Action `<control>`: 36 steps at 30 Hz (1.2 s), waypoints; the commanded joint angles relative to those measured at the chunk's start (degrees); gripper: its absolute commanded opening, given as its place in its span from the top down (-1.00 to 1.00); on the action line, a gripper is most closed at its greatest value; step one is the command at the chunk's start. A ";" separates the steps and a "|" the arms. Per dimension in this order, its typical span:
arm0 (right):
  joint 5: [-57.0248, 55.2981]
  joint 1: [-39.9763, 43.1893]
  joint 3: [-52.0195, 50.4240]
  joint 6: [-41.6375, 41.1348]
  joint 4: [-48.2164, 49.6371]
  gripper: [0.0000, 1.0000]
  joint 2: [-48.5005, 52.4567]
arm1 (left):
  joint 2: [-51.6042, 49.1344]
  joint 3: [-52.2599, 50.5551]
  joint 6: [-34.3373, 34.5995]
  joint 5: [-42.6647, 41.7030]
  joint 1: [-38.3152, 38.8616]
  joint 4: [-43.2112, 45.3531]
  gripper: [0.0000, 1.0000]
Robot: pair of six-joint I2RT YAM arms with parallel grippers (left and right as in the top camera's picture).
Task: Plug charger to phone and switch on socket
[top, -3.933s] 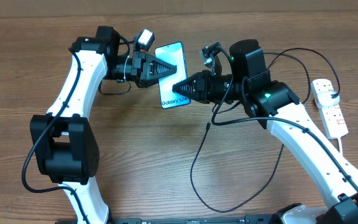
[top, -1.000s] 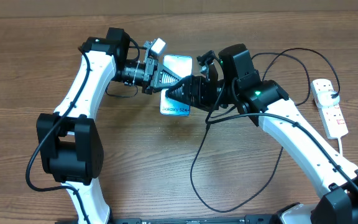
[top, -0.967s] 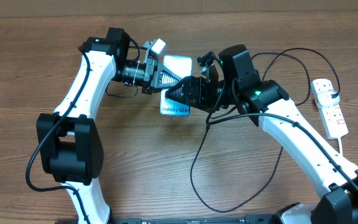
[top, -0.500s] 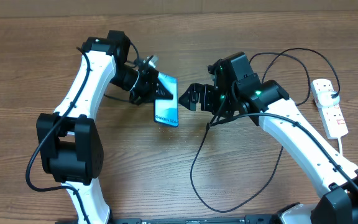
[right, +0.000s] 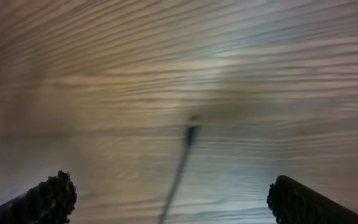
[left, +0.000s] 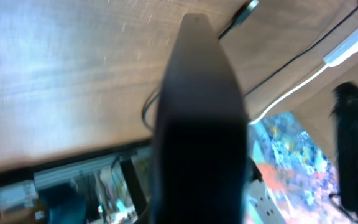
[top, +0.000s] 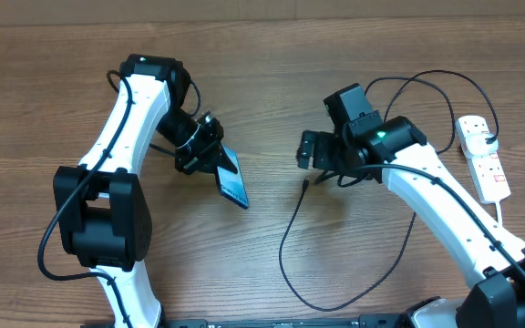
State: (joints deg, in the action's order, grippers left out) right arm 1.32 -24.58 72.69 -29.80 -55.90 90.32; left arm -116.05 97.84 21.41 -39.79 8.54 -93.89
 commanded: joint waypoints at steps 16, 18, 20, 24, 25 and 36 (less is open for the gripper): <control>-10.67 16.63 0.02 -0.15 -6.27 -1.00 0.13 | 0.98 0.72 2.01 -10.95 11.52 -2.99 0.92; -9.53 17.57 0.02 -0.15 -6.38 -1.00 0.13 | 0.98 0.72 2.03 -13.57 11.89 -2.99 0.92; -7.04 17.70 0.02 -0.13 -6.34 -1.00 0.13 | 0.98 0.72 3.76 -16.00 12.24 -2.99 0.92; -3.56 17.68 0.02 -0.13 -4.92 -1.00 0.13 | 0.98 0.72 11.43 -18.51 12.72 -2.99 0.92; -3.56 17.68 0.02 -0.13 -4.44 -1.00 0.13 | 0.98 0.72 12.96 -19.04 12.79 -2.99 0.92; -3.56 17.68 0.02 -0.13 -3.32 -1.00 0.13 | 0.98 0.72 15.47 -38.53 12.85 -2.99 0.92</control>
State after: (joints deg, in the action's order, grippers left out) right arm -2.74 -6.83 72.69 -29.85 -59.55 90.35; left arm -116.05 97.84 35.29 -67.75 21.02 -96.47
